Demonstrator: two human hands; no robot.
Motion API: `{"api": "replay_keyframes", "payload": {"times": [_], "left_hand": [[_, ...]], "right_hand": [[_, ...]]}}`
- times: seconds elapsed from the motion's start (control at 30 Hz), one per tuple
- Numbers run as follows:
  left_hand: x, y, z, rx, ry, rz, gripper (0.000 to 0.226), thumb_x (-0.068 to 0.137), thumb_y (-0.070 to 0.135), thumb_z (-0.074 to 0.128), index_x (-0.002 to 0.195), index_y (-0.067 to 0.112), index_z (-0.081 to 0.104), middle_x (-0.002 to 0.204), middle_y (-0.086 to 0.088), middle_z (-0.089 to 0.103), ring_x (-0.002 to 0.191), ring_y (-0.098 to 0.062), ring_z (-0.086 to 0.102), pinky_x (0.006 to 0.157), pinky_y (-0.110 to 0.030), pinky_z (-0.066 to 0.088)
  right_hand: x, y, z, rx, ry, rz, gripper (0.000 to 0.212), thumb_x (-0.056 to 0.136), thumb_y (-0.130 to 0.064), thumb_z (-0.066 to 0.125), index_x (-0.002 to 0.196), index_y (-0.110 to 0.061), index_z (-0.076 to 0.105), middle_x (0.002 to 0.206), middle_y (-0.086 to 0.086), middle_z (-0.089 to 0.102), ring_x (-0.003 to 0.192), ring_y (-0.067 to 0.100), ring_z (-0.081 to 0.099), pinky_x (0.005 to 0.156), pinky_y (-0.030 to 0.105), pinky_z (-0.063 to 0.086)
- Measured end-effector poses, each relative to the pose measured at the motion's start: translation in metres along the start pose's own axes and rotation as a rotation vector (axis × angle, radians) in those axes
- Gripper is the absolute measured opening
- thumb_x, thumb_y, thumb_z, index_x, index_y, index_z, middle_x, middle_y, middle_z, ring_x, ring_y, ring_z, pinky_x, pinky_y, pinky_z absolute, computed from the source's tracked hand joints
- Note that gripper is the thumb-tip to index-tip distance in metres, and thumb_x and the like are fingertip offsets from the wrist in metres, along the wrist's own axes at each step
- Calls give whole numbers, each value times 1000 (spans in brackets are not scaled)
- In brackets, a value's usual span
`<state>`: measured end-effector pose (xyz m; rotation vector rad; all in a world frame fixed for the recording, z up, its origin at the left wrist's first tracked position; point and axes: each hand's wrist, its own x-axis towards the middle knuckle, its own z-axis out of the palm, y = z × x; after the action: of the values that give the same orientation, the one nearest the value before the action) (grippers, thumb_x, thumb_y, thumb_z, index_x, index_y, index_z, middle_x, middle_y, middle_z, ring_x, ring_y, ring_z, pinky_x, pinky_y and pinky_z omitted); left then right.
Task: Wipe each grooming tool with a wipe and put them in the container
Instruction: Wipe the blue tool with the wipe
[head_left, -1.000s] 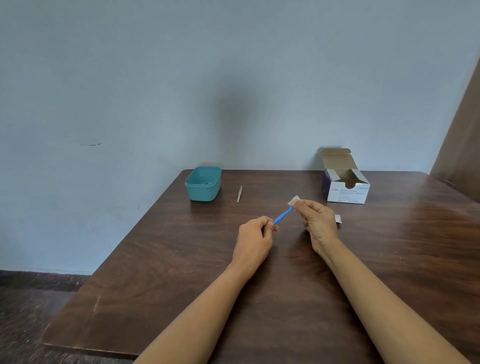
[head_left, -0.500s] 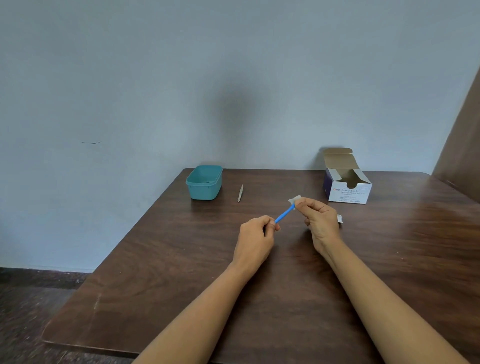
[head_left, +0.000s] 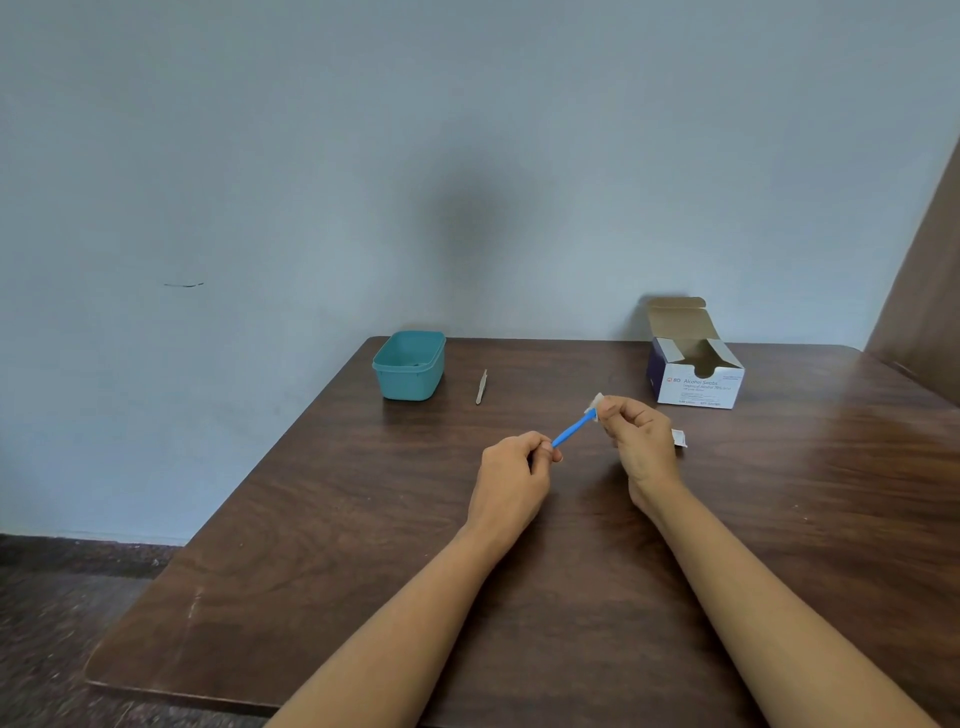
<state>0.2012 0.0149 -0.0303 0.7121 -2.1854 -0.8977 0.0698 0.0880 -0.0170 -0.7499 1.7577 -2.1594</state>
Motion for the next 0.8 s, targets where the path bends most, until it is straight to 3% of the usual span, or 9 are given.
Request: {"api": "replay_keyframes", "payload": {"times": [0.1,0.2,0.27,0.37,0.43,0.53,0.63,0.7,0.8], "left_hand": [[0,0,0,3,-1,4,22,97,20,50,91,20,72,67,12,55,51,-2,46,50,-12,33],[0,1,-1,1,2,0,22,97,20,50,92,19,72,64,14,54,51,1,47,50,-12,32],[0,1,-2,-8,8,-4,22,97,19,50,91,18,72,62,18,52,52,5,47,52,-12,31],[0,2,-2,-12,7,-2,22,97,19,50,90,18,72,62,19,52,53,6,48,53,-13,30],[0,2,-1,-12,0,-1,22,97,20,50,89,19,71,64,17,53,54,6,48,53,-12,31],[0,3,0,-9,-4,0,22,97,21,50,89,21,71,67,16,54,55,4,48,53,-12,32],[0,2,-1,-12,-4,5,21,97,21,51,90,21,71,67,16,54,56,2,48,54,-12,32],[0,2,-1,-10,-14,5,21,97,21,51,92,20,71,67,15,54,55,0,48,54,-12,33],[-1,2,-1,-9,-13,3,21,97,20,51,92,19,71,65,15,54,52,1,48,53,-13,33]], "right_hand": [[2,1,-1,93,-32,83,17,91,-10,59,101,0,70,73,-3,62,58,4,43,56,16,34],[2,0,-1,139,-35,120,12,86,-13,66,81,-18,76,79,-3,70,63,6,39,54,20,31],[1,-1,-1,149,-30,118,16,83,-15,69,70,-20,76,72,-7,69,60,5,37,51,18,30],[-1,-4,-1,143,-20,79,8,84,-15,68,80,-10,73,51,-15,59,50,1,43,48,10,33],[-2,-2,1,135,-1,40,16,87,-15,66,87,1,70,46,-16,56,47,-2,50,49,8,36],[-2,0,4,115,24,7,14,89,-15,63,90,-3,71,53,-17,60,54,-4,54,59,10,39],[-2,0,4,61,29,-10,10,90,-16,62,89,-16,71,76,-11,67,73,2,57,71,15,44],[0,1,2,28,7,-16,12,91,-16,60,87,-19,70,80,-8,66,75,4,56,71,16,43],[3,2,-1,60,-56,38,18,92,-14,59,101,-5,71,73,-7,62,65,6,46,63,18,38]]}}
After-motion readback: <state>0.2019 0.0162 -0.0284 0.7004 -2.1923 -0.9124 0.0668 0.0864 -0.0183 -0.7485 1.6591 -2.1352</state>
